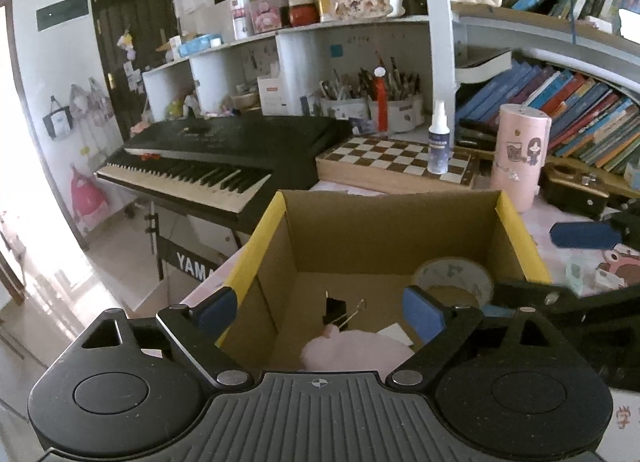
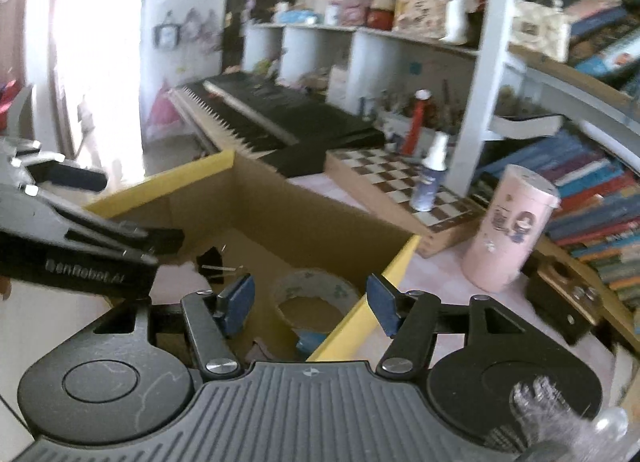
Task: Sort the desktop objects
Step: 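Withdraw both open grippers from the box back toward the desk items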
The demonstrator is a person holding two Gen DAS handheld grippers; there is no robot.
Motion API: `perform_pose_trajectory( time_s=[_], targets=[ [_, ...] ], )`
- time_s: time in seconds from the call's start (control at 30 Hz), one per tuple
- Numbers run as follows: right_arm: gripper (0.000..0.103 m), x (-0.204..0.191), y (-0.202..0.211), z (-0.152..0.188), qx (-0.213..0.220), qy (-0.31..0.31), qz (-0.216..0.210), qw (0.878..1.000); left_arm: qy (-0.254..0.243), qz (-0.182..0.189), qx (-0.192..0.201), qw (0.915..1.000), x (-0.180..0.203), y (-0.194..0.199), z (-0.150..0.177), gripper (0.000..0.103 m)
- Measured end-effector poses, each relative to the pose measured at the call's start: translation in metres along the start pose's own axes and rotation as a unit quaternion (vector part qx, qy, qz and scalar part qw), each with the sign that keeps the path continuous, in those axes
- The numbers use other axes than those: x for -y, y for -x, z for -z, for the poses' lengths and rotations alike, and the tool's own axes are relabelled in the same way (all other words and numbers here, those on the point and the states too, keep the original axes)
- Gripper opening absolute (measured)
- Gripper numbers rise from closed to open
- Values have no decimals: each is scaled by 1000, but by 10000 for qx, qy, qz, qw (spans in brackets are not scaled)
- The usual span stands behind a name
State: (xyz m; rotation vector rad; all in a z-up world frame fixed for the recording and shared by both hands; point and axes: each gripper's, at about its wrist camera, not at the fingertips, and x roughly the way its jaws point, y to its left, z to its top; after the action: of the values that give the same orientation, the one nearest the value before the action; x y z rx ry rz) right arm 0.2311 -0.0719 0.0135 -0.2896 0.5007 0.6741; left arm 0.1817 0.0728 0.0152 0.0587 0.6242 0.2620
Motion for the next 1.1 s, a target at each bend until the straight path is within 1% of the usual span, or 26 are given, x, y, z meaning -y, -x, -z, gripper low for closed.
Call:
perform_pose_trajectory(
  time_s=[0.27,0.43,0.5,0.57,0.8,1.1],
  targets=[
    [62,-7,36,11,244,-512,525,9970,-60,174,175,9997,-5,26,16,93],
    [65,-17,56,23,262,-911,758,9926,-50,192,236,9995,-13,44,30,94],
    [69,-23,64,29,241,-1008,844,9910,-29,200,250,9995,-16,51,35,96],
    [69,-29,72,35,212,-1070,928,9897,-20,216,253,9994,-19,58,41,96],
    [73,-50,99,55,115,-1290,1097,9855,-46,326,296,9990,-24,83,57,96],
    [73,-77,127,78,41,-1571,1244,9797,-243,537,314,9978,-24,110,77,96]
  ],
)
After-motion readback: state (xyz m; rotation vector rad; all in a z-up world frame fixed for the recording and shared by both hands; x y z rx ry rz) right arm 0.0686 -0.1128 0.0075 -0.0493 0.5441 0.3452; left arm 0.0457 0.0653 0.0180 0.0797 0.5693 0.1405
